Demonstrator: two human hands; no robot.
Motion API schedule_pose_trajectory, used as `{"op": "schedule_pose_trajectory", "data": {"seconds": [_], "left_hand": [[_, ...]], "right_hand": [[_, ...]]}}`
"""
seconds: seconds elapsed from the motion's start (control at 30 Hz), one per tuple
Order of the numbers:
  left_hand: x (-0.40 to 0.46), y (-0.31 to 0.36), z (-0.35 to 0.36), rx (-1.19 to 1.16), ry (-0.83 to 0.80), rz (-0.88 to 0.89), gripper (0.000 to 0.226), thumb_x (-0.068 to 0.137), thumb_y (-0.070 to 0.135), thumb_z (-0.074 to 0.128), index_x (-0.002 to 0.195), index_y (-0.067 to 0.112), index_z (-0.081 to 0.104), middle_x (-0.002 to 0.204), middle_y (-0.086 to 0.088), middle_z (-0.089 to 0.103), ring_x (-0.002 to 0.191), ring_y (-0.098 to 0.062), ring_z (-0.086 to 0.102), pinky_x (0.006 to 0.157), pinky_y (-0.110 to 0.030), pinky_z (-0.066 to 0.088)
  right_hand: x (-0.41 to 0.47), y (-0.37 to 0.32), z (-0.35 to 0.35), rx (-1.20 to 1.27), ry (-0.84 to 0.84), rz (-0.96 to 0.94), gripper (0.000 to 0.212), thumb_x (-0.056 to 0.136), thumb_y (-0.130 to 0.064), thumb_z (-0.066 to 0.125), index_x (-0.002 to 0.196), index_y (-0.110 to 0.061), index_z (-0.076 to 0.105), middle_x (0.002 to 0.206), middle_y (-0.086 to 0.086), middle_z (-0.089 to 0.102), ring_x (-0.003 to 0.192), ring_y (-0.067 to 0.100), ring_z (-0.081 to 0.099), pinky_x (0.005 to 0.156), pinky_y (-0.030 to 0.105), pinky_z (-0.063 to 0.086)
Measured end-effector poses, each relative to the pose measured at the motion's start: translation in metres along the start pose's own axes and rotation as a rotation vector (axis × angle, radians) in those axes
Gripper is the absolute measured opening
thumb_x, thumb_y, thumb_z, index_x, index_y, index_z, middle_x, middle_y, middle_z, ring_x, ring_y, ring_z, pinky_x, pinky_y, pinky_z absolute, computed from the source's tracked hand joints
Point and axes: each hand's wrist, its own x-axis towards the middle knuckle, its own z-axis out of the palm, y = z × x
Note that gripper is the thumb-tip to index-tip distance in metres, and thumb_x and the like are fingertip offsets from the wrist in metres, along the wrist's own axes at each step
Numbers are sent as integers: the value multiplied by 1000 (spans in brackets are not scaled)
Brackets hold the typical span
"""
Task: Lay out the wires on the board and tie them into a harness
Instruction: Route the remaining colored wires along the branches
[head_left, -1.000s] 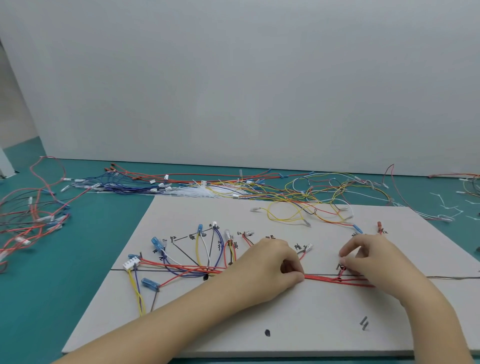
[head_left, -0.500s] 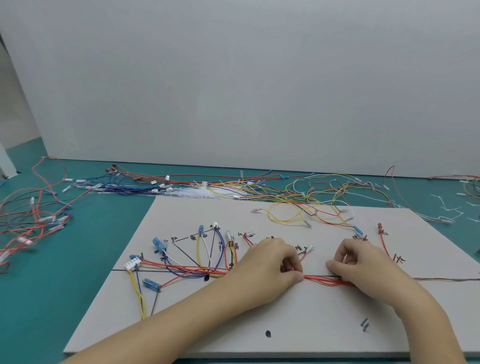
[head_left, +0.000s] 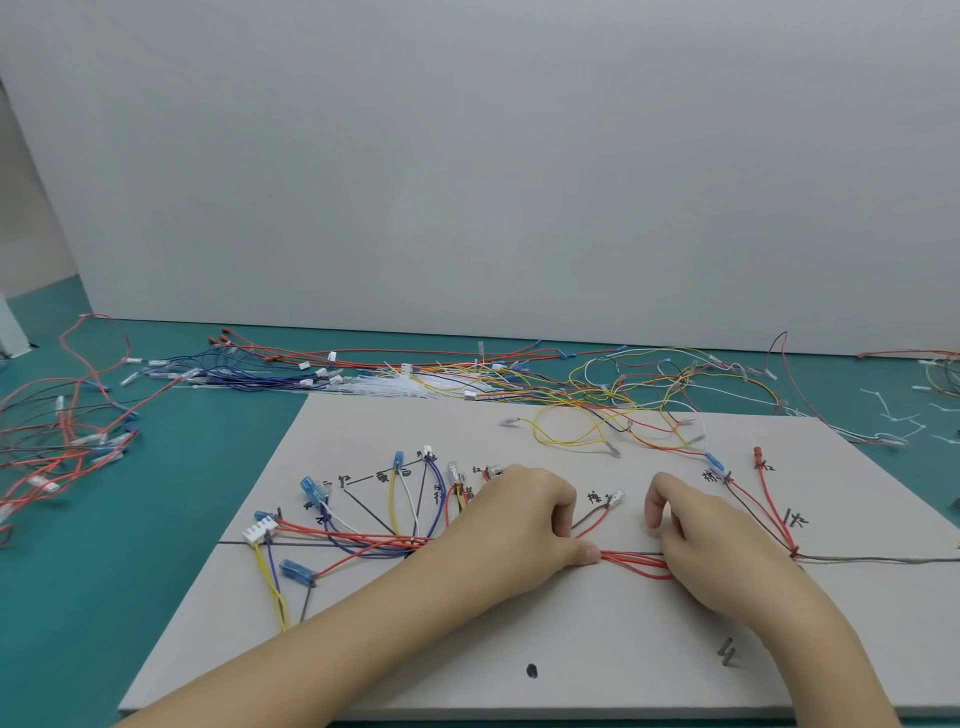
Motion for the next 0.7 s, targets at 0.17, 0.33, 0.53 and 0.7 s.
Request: {"op": "schedule_pose_trajectory", "data": {"seconds": [0.17, 0.33, 0.53, 0.7], "left_hand": [[1, 2, -3, -27, -48, 6, 45, 78, 38, 76, 55, 19, 42, 62, 7, 48, 63, -7, 43, 55, -27, 31], [5, 3, -6, -17, -94, 6, 48, 80, 37, 74, 55, 17, 39, 62, 4, 45, 67, -18, 43, 58, -29, 33], [8, 0, -10, -24, -161, 2, 49, 81, 35, 74, 54, 16, 37, 58, 0, 43, 58, -19, 37, 54, -28, 29], [-3, -24, -29, -2, -177, -22, 52, 81, 40, 73, 54, 15, 36, 57, 0, 45, 52, -14, 35, 51, -27, 28]], "right_hand": [[2, 6, 1, 105, 56, -33, 30, 86, -5, 38, 76, -31, 48, 73, -3, 53, 67, 12, 48, 55, 26, 35], [3, 8, 3, 155, 90, -50, 30, 84, -2, 42, 74, -29, 52, 70, -3, 52, 64, 13, 48, 54, 26, 35], [4, 6, 4, 193, 138, -65, 29, 81, -1, 45, 72, -27, 54, 69, -3, 53, 64, 12, 49, 54, 25, 34], [6, -15, 20, 213, 142, -168, 27, 81, -4, 45, 72, -29, 52, 69, -6, 52, 64, 9, 48, 53, 22, 31]]}}
